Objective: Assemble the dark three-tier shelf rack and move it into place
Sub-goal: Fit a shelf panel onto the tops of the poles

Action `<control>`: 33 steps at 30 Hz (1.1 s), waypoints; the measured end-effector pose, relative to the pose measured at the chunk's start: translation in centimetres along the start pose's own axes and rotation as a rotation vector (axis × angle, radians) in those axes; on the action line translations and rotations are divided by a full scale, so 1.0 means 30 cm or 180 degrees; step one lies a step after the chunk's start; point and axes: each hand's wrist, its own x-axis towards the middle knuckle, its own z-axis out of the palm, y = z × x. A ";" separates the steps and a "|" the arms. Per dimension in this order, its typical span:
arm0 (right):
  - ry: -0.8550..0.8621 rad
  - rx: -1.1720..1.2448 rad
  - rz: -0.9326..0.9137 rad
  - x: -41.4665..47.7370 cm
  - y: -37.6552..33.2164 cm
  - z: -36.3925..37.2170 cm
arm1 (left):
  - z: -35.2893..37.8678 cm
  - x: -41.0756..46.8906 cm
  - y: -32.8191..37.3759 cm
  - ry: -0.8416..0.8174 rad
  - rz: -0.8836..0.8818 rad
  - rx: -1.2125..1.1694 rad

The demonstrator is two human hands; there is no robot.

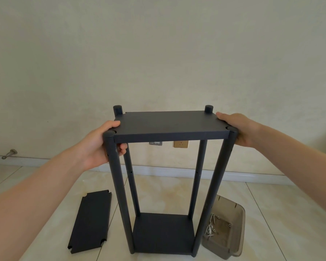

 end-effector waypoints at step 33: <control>-0.1368 0.1324 0.0026 0.034 0.232 -0.013 | -0.038 0.012 -0.119 0.0177 -0.0174 0.0079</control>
